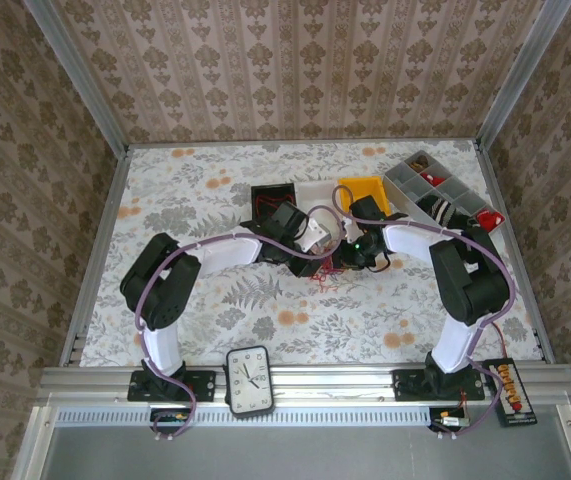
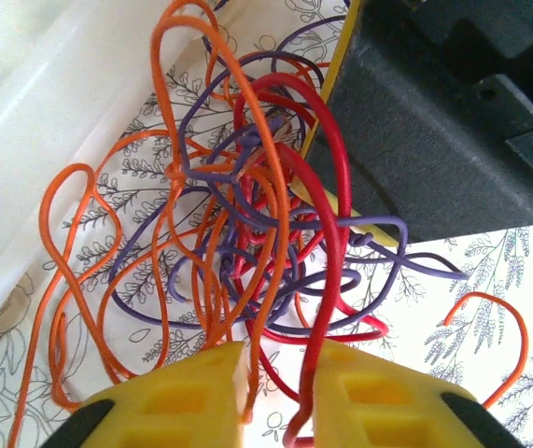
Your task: Untangle the cables
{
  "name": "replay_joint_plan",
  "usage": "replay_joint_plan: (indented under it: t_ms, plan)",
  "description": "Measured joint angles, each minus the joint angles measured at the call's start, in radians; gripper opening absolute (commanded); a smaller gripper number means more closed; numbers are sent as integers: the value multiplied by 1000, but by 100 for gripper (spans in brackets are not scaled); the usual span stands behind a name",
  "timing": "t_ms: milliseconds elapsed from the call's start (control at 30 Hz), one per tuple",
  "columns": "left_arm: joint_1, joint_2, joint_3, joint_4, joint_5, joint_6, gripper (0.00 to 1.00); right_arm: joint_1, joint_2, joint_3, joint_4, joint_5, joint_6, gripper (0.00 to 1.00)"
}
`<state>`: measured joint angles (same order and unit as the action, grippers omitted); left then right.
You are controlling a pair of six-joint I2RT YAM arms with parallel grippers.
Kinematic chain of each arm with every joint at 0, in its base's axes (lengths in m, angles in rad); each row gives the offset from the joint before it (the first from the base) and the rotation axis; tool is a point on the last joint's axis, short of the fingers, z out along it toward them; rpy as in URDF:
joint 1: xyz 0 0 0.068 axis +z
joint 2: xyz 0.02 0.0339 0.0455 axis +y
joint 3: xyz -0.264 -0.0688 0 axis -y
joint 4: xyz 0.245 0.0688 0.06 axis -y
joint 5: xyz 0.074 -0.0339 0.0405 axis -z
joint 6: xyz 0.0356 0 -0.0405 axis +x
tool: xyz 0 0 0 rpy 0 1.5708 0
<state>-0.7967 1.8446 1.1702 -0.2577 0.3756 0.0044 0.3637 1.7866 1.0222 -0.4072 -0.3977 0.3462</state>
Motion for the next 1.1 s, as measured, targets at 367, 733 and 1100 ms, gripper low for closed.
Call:
replay_joint_plan:
  t_ms: [367, 733, 1100]
  plan:
    - [5, 0, -1, 23, 5, -37, 12, 1, -2, -12, 17, 0, -3, 18]
    - [16, -68, -63, 47, -1, -41, 0, 1, -21, -34, 25, 16, 1, 17]
    - [119, -253, -241, 114, 43, -118, 0, -37, -74, -94, 45, 46, 43, 16]
